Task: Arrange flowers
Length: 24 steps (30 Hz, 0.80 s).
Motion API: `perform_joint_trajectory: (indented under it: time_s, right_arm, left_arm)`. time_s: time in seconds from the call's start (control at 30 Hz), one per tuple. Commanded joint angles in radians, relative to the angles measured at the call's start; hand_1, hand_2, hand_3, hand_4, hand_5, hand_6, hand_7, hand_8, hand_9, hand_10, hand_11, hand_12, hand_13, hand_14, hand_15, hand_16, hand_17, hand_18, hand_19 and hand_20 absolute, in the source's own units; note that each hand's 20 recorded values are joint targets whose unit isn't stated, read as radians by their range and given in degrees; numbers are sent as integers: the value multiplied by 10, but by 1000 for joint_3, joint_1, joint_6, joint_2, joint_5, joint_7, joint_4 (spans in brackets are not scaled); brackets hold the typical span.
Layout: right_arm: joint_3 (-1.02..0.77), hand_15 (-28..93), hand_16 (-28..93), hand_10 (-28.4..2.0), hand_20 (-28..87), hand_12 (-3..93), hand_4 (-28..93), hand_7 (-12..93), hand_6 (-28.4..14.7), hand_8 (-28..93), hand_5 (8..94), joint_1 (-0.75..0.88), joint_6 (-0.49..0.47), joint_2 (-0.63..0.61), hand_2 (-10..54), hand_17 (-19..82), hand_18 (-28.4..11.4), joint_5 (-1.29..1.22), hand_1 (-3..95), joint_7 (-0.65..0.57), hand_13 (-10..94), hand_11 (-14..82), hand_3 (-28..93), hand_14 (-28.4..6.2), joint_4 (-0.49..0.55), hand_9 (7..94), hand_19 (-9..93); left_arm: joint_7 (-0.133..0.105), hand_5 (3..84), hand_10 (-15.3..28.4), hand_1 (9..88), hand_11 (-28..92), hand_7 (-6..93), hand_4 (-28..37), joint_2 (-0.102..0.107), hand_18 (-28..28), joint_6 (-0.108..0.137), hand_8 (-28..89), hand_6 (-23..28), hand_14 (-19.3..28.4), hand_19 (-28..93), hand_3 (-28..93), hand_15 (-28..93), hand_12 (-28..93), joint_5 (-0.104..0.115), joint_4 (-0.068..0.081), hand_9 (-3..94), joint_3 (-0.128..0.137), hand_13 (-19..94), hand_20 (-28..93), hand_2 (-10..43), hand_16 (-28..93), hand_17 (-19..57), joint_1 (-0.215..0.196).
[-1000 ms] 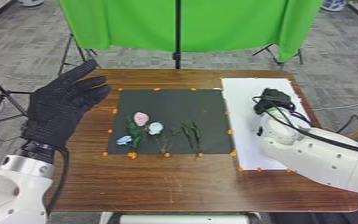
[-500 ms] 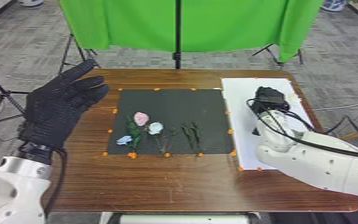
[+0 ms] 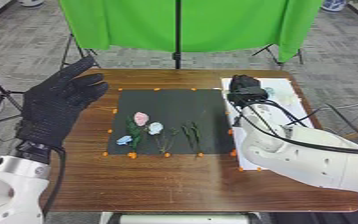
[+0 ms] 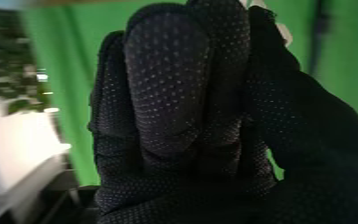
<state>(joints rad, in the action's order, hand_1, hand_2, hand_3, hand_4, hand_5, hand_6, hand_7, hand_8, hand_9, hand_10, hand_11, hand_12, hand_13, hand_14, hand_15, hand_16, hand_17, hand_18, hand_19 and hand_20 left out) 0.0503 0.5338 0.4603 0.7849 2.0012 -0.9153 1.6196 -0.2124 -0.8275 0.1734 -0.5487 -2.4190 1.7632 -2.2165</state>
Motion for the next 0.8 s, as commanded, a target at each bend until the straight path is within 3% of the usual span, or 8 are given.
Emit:
perform_joint_trajectory:
  time_s: [0.03,0.27,0.47,0.8]
  right_arm:
    - [39,499,220,-52,-129,234,-283,230,28,34,842,-67,12,168,-95,451,-147,10,559,37,891,242,691,-18,41,937,932]
    - [124,503,221,-52,-122,235,-283,231,28,36,840,-105,4,234,-95,445,-146,32,555,39,887,242,693,-17,42,937,932]
    - [175,506,220,-51,-118,238,-283,234,28,36,837,-118,-20,262,-95,439,-146,29,553,45,883,238,698,-18,43,937,932]
    - [218,511,218,-51,-113,240,-283,237,30,35,833,-128,-47,295,-95,433,-147,10,551,48,879,235,700,-21,31,937,930]
  left_arm:
    - [28,380,219,242,298,152,-221,9,255,-47,-98,101,284,554,768,517,121,-17,7,342,-23,238,259,74,-87,-92,52]
    - [36,379,219,242,297,152,-220,24,256,-63,-98,100,284,558,766,517,121,-15,26,342,-54,238,263,74,-87,-91,104]
    - [10,379,219,242,297,152,-217,44,257,-49,-97,100,284,559,764,517,121,-5,28,342,-52,237,266,74,-87,-90,88]
    - [-7,379,219,242,297,151,-217,66,257,-53,-97,100,284,558,764,516,121,4,34,342,-63,238,270,74,-86,-90,99]
